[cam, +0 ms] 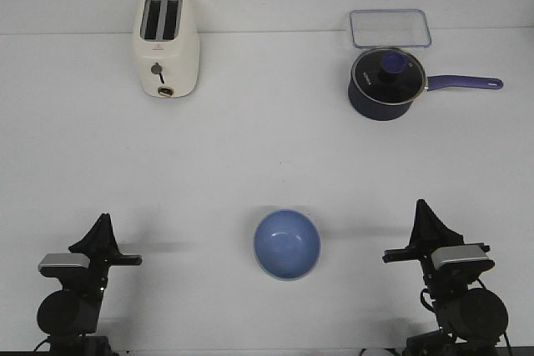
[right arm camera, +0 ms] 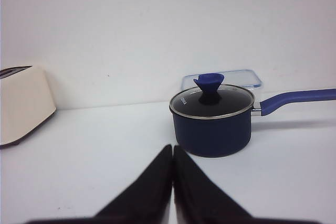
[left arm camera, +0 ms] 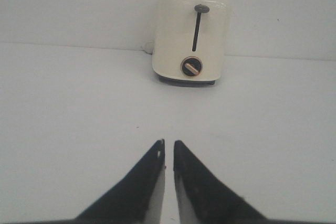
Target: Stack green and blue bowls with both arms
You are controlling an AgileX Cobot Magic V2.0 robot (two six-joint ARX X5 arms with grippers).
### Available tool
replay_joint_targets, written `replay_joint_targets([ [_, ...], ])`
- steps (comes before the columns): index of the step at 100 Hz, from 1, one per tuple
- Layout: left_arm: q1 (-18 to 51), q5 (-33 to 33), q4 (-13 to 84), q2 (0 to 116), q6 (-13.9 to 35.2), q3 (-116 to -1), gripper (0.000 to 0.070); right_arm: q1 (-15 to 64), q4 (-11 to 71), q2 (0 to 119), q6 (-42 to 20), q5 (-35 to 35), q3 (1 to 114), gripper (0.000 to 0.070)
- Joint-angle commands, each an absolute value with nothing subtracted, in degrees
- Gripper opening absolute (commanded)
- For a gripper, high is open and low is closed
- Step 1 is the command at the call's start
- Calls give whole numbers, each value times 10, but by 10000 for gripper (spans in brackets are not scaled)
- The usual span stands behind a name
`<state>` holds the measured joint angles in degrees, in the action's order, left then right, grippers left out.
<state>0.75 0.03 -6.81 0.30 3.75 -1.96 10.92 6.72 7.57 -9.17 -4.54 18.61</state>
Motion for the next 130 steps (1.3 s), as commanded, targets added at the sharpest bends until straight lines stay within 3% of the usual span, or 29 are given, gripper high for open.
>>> replay_joint_targets([
  [1,6,3,-75,2,37,-8,15,110,60,75,-87,-46,187,0],
  [16,6,3,-75,2,37,-8,15,110,61,75,-82,-47,187,0],
  [32,6,3,-75,2,37,-8,15,91,60,66,15,-43,171,0],
  [43,6,3,-75,2,37,-8,15,59,60,39,93,10,136,0],
  [68,6,3,-75,2,37,-8,15,21,50,1,168,32,48,0],
  [82,6,3,-75,2,37,-8,15,21,19,1,174,30,7,0],
  [130,7,3,-75,2,37,-8,15,22,28,1,169,30,7,0],
])
